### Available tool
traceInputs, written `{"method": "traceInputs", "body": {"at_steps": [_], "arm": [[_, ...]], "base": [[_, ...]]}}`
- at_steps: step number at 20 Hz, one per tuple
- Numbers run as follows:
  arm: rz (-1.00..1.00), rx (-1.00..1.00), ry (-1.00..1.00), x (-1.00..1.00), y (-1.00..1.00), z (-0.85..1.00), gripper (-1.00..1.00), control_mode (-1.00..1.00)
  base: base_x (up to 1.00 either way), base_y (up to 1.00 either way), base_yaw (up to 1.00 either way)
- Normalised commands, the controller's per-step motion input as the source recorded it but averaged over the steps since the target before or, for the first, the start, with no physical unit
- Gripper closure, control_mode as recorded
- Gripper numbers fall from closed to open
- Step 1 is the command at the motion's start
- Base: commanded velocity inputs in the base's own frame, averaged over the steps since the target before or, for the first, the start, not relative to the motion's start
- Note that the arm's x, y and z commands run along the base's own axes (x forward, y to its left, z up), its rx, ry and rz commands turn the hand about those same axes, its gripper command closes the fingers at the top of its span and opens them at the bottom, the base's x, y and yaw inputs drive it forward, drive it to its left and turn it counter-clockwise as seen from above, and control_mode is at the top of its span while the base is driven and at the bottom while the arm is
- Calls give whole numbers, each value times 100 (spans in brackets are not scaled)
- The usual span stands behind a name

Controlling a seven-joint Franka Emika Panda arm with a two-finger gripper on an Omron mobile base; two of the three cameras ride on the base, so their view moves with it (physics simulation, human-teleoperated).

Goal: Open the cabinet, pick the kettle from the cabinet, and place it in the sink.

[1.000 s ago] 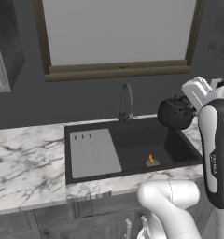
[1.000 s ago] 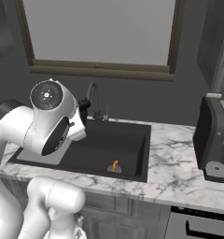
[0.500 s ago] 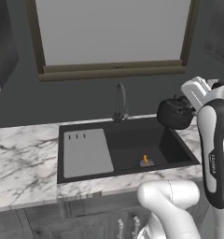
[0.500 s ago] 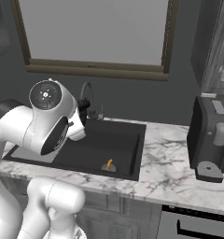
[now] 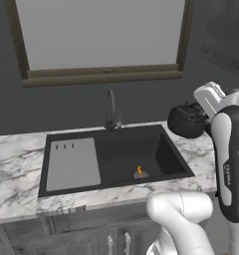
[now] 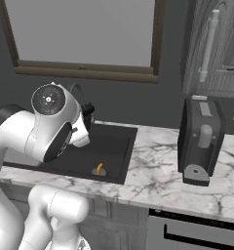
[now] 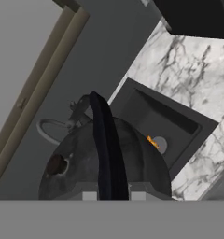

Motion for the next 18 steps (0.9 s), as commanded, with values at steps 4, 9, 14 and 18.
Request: {"method": "traceInputs", "body": {"at_steps": [4,9,14,18], "arm": [[0,0,0,0,0,0,100,100],[0,0,0,0,0,0,100,100],[0,0,0,0,0,0,100,100],[0,0,0,0,0,0,100,100]], "base": [[-36,-33,0],[-26,-17,0],[-13,-8,0],[0,-1,-3]]}}
